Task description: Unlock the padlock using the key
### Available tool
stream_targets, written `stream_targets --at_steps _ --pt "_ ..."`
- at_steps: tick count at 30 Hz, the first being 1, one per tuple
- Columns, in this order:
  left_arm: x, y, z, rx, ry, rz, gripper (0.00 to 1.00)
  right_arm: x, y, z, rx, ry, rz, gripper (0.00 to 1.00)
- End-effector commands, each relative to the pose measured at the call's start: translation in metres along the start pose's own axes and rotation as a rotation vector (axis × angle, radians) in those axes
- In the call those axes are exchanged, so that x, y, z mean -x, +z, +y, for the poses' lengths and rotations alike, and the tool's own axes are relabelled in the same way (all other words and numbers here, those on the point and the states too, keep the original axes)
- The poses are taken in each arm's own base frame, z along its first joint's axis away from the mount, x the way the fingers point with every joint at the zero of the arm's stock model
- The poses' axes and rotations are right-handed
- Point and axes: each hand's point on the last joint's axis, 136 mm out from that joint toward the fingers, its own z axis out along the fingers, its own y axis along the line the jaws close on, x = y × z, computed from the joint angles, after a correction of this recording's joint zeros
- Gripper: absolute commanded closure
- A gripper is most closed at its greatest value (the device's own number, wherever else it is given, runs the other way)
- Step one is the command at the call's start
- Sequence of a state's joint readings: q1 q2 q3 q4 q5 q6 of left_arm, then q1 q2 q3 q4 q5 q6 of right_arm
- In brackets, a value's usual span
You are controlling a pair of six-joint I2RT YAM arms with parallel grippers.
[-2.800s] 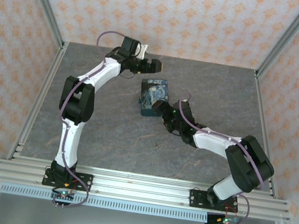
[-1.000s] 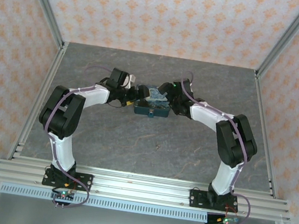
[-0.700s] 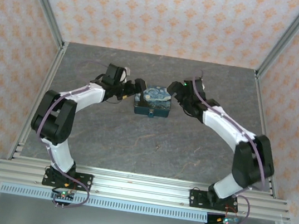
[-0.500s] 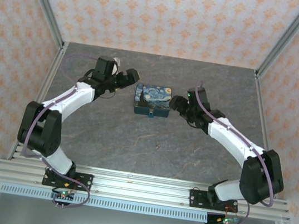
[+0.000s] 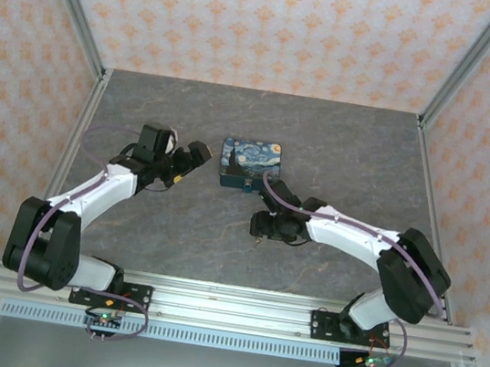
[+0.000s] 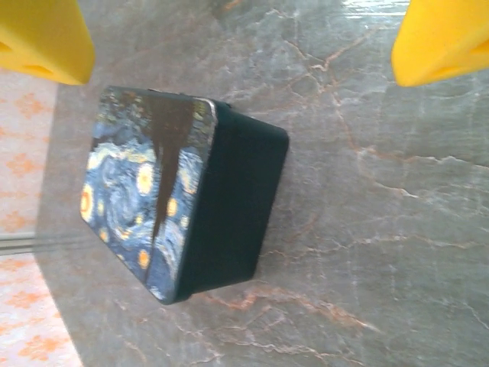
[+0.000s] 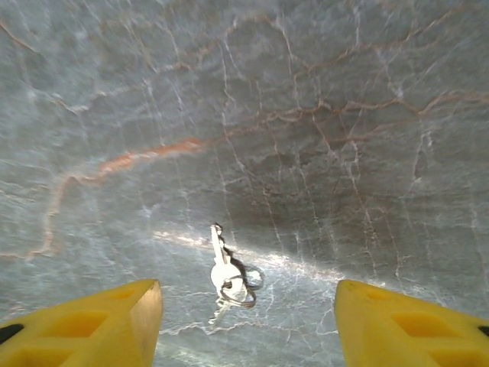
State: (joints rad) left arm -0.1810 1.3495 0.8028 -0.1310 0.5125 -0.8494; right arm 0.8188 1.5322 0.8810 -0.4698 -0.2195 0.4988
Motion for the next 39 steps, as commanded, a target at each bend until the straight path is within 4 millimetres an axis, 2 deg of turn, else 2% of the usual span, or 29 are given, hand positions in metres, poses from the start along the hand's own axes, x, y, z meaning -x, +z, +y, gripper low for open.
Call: stream_targets --at_steps 1,11,20,33,39 --pt "-0.001 -0.004 -0.011 -0.08 -0.056 -0.002 0.0 -0.001 0.006 0.0 -0.064 -0.048 0.016 0.41" --pt "0.0 -0.016 -0.017 -0.08 0.007 -0.015 0.0 -0.006 0.022 0.008 -0.107 -0.088 0.045 0.46" --pt "-0.001 -0.015 -0.015 -0.067 0.026 -0.011 0.0 -0.012 0.027 0.01 -0.179 -0.149 0.059 0.52" --pt "-0.003 -0.01 -0.012 -0.059 0.022 0.005 0.0 -0.026 0.026 -0.003 -0.208 -0.133 0.06 0.59" --pt "-0.002 -0.01 -0.013 -0.051 0.014 0.01 0.0 -0.03 0.032 -0.006 -0.202 -0.119 0.061 0.69"
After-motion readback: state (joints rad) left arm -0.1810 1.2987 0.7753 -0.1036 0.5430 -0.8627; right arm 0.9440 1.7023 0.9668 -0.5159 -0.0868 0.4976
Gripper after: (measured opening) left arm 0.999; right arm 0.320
